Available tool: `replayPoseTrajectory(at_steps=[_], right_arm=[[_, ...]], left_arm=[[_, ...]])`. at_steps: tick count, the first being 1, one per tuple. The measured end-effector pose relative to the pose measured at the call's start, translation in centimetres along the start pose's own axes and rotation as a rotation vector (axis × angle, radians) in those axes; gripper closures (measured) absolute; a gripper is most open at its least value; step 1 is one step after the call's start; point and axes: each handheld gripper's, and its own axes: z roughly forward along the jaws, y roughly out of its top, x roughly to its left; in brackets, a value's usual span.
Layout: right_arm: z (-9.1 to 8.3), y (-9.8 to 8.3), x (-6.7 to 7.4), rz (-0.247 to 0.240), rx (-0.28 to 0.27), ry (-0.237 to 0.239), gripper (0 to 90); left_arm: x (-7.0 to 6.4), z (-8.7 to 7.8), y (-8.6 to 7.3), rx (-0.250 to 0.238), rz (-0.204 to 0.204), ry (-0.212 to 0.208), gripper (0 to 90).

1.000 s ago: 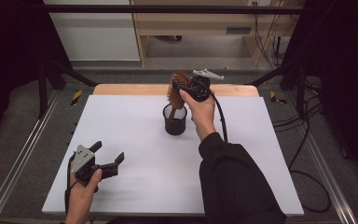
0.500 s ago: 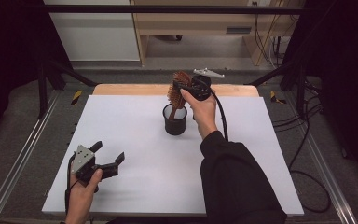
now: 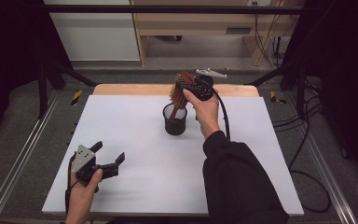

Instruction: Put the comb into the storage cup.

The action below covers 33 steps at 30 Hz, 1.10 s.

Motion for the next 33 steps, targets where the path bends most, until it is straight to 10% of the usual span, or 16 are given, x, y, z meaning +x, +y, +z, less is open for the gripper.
replayPoseTrajectory(at_steps=[33], right_arm=[[-0.7,0.3,-1.3,0.02,0.035,-0.051,40.3]], left_arm=[[0.0,0.0,0.0,-0.001,-0.005,-0.003,3.7]])
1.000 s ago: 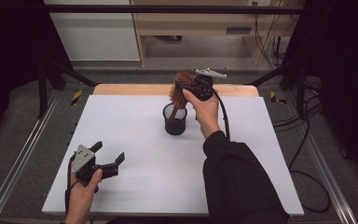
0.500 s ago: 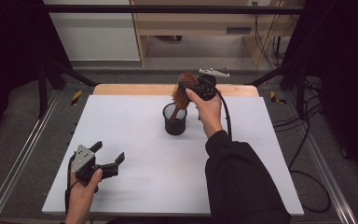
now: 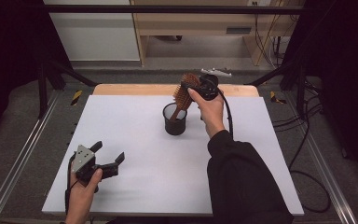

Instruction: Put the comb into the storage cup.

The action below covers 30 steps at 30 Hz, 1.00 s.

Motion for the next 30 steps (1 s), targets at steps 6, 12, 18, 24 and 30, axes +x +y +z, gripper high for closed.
replayPoseTrajectory(at_steps=[6,12,18,24,30], right_arm=[[-0.11,0.01,-0.02,-0.013,0.004,-0.004,39.7],[-0.22,-0.07,-0.2,-0.006,0.005,0.0,39.3],[-0.39,-0.22,-0.36,-0.001,0.003,0.001,38.8],[-0.56,-0.36,-0.76,0.012,0.001,0.007,38.3],[-0.69,-0.42,-0.93,0.023,0.004,0.01,37.2]], left_arm=[[-0.04,0.01,0.0,0.001,0.002,0.0,3.7],[-0.03,0.0,0.01,0.0,0.001,-0.001,3.7],[-0.06,0.02,0.0,0.001,0.003,-0.002,3.7],[-0.16,0.09,-0.01,0.003,0.009,-0.005,3.7],[-0.11,0.09,-0.02,0.002,0.006,-0.003,3.7]])
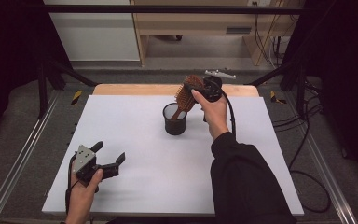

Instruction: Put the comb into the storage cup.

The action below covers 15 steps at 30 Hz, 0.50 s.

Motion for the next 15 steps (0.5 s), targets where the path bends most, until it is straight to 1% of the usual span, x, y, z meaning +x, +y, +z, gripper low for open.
replayPoseTrajectory(at_steps=[15], right_arm=[[-0.1,-0.02,-0.17,0.001,0.008,0.003,35.2]], left_arm=[[-0.01,-0.01,0.0,0.0,0.0,-0.001,3.7]])
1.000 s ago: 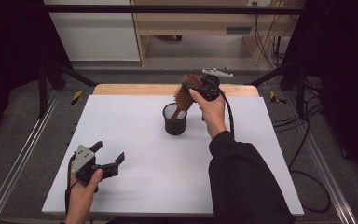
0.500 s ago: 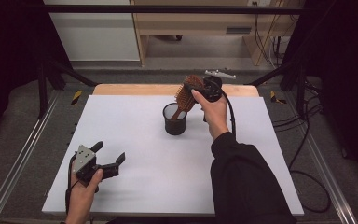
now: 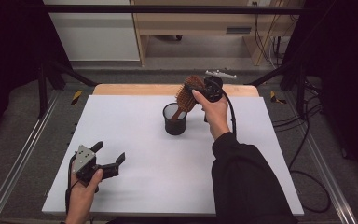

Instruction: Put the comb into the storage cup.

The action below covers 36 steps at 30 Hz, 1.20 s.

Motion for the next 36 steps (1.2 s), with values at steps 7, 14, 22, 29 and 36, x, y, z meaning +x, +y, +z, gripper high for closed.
replayPoseTrajectory(at_steps=[7,14,22,29,36], right_arm=[[0.1,-0.1,0.1,-0.006,0.018,0.004,30.7],[0.1,0.0,0.4,-0.007,0.014,0.005,23.3],[-0.2,0.1,0.7,-0.021,0.012,-0.014,16.6],[-0.4,0.2,1.0,-0.058,0.003,-0.028,11.7],[-0.5,0.3,1.3,-0.074,-0.008,-0.014,10.3]], left_arm=[[0.0,0.0,0.0,0.0,0.0,-0.001,3.7],[0.1,0.0,0.0,-0.001,-0.004,0.001,3.7],[0.1,0.0,0.0,-0.001,-0.002,0.003,3.6],[0.2,0.0,0.0,-0.001,-0.003,0.003,3.6],[0.2,0.0,0.0,-0.001,-0.003,0.003,3.6]])
